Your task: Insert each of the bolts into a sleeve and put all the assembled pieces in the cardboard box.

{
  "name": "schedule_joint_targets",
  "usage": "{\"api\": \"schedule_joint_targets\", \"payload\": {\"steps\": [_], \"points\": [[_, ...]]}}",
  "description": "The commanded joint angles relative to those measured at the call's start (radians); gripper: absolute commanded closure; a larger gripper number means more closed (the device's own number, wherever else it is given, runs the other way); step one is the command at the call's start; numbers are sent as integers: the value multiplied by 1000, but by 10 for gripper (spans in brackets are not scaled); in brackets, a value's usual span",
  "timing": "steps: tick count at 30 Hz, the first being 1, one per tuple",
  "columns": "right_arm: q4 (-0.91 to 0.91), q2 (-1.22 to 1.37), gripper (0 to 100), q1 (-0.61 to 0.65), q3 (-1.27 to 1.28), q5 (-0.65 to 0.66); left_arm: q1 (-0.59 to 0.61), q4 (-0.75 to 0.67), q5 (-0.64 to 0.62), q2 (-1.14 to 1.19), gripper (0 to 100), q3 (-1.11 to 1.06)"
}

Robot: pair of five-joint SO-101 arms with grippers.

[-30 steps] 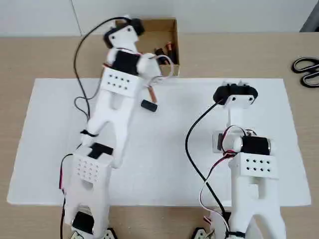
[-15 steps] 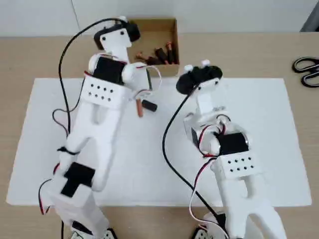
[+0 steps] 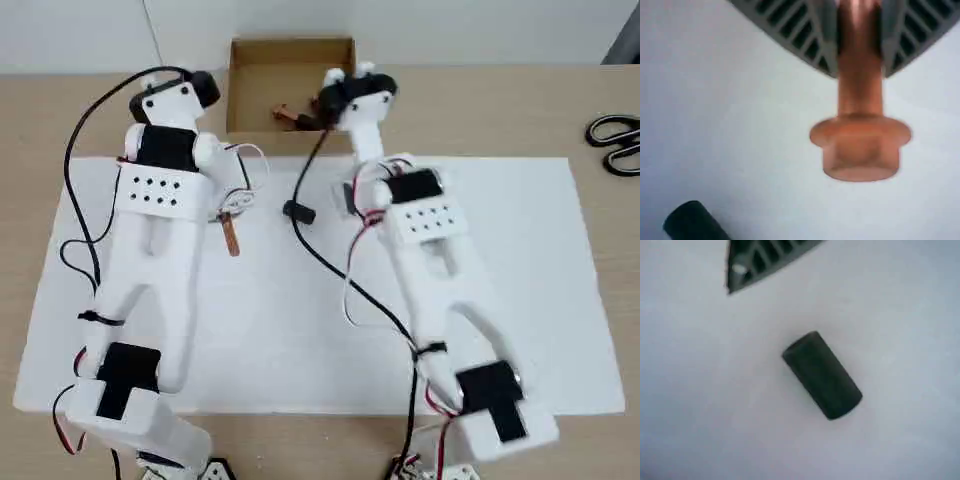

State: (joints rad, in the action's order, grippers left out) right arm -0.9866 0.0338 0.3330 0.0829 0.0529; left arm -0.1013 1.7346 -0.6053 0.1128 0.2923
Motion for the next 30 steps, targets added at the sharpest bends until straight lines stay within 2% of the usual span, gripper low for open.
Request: {"api": "schedule_joint_targets", "payload": {"steps": [1, 12, 23, 27, 30], "points": [[-64, 134, 794, 39, -215, 71, 9, 17, 9, -58, 994, -16], [-116, 432, 794, 133, -486, 203, 9, 11, 8, -58, 994, -22], [-116, 507, 788, 170, -537, 195, 9, 11, 9, -58, 994, -22], [-125, 506, 729, 171, -537, 176, 9, 11, 9, -58, 994, -22], [-131, 510, 721, 171, -537, 167, 9, 11, 9, -58, 994, -22]]}}
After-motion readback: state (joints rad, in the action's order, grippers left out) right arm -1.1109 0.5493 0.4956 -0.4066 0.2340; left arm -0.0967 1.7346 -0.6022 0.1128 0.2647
